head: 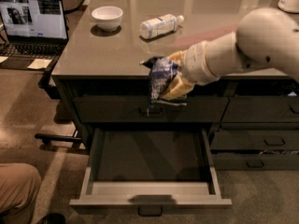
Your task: Pick blue chip bag from middle drawer and place on counter
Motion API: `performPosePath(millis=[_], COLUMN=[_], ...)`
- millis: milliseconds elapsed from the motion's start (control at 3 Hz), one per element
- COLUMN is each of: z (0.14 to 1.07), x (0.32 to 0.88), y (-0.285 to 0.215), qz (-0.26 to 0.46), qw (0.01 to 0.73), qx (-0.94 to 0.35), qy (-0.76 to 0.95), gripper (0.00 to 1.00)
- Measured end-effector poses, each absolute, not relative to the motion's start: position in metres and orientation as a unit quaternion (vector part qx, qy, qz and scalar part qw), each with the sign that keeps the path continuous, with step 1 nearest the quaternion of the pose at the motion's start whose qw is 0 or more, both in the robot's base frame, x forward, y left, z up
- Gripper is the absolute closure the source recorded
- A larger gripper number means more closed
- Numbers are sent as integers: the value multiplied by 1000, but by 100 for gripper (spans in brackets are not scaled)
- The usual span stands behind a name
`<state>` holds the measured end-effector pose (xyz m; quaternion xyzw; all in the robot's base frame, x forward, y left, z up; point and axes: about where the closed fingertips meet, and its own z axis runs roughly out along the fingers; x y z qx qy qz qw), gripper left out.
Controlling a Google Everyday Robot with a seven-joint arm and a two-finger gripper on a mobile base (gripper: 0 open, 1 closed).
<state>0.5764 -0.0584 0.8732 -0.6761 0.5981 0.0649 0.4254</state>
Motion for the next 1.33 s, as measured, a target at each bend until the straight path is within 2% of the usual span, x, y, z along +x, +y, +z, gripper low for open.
performPosePath(millis=[333, 667, 1333], z=[929, 966, 980], x=[593, 624, 694], y=[-51, -53, -66], qz=[57, 83, 119], qw=[459, 490, 529], qx=[-660, -621, -512], qy=[592, 606, 666], gripper=[100, 100, 100])
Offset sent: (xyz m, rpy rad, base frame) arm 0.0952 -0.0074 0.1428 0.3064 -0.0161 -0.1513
